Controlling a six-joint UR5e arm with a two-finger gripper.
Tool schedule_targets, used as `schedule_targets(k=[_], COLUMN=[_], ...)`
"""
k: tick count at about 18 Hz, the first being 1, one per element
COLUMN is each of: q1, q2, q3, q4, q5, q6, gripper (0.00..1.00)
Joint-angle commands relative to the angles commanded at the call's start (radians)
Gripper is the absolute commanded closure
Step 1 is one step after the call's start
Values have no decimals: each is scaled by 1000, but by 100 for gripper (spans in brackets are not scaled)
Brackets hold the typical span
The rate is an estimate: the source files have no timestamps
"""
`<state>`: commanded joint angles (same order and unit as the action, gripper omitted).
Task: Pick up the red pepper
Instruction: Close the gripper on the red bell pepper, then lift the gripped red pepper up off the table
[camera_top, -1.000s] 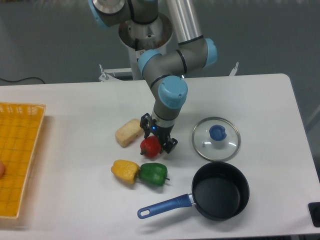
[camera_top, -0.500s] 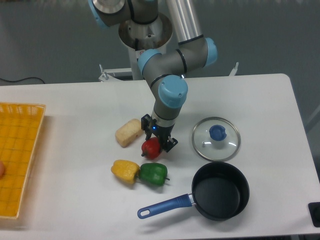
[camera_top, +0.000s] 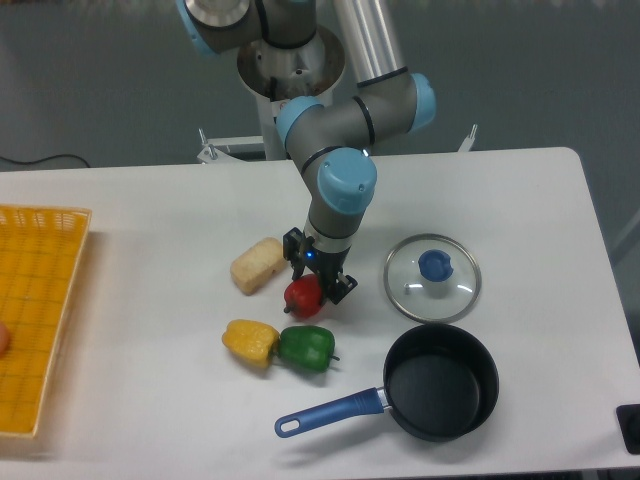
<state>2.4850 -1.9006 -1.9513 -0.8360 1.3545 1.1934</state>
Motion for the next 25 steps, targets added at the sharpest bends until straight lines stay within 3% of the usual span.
schedule_targets(k=[4, 16, 25], q1=[0, 5, 34], q2=[29, 51, 48], q3=[35, 222, 258], q4=[-34, -310, -348], q5=[40, 115, 189], q6=[3, 47, 132], gripper=[64, 64, 64])
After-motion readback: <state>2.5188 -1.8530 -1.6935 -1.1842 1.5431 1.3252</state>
